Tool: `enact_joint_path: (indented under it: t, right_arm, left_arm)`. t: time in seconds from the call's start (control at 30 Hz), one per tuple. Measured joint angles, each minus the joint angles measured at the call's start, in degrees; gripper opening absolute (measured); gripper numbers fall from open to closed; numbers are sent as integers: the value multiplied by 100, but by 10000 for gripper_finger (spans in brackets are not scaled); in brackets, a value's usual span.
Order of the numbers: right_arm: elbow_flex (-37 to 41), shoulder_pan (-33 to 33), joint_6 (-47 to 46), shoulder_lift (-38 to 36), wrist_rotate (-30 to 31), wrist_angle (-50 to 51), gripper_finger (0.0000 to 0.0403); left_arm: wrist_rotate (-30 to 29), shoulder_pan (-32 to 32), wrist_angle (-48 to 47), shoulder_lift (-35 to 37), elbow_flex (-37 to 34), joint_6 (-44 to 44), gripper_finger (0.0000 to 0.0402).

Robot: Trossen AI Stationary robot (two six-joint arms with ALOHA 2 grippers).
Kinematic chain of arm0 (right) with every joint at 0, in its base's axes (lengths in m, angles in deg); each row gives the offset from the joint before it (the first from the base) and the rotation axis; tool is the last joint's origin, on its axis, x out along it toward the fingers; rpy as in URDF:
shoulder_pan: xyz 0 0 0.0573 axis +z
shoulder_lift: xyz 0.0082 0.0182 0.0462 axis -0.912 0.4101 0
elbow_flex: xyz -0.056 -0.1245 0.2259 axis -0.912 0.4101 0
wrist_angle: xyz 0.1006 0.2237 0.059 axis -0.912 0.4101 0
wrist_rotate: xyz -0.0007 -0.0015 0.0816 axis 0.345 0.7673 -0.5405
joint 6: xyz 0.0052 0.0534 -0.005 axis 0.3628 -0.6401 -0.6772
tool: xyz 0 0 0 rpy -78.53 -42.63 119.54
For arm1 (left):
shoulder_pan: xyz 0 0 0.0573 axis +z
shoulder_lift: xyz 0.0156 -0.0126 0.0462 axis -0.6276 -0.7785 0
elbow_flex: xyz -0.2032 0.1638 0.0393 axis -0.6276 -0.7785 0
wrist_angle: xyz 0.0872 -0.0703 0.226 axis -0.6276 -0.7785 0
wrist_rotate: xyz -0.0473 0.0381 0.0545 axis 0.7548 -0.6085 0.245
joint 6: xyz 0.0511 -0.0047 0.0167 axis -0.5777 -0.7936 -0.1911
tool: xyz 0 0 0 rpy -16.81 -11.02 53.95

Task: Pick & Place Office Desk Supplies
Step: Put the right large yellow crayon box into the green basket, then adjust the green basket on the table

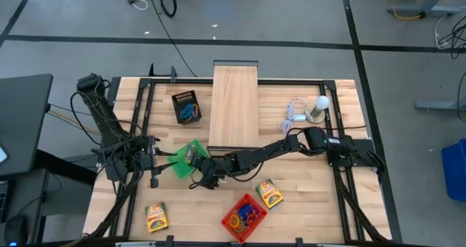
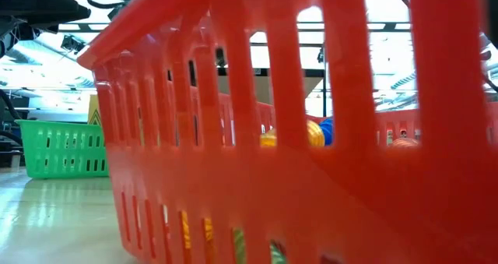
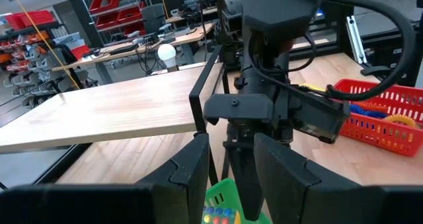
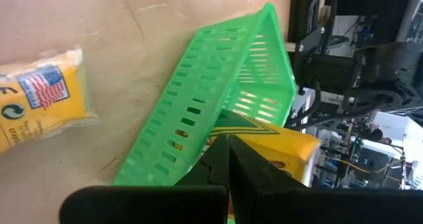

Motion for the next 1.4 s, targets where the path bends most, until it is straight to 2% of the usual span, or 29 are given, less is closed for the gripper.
enact_joint_path:
  t: [0.27,0.37,0.8,1.13,1.4]
  right_arm:
    - [0,-94,73,0,-306,-115,0]
    - [0,-134,103,46,-307,-401,0]
    - [0,-206,82,52,-282,-545,0]
    - [0,108,35,47,828,-231,0]
    - [0,650,-221,22,1090,-87,0]
  left_arm:
    - [1,0,-1,0,0,6,129]
    - [-1,1,0,0,0,8,129]
    - [-1,2,-1,0,-2,8,129]
    - [1,0,-3,0,-2,8,129]
    - [1,0,-3,0,-2,-7,129]
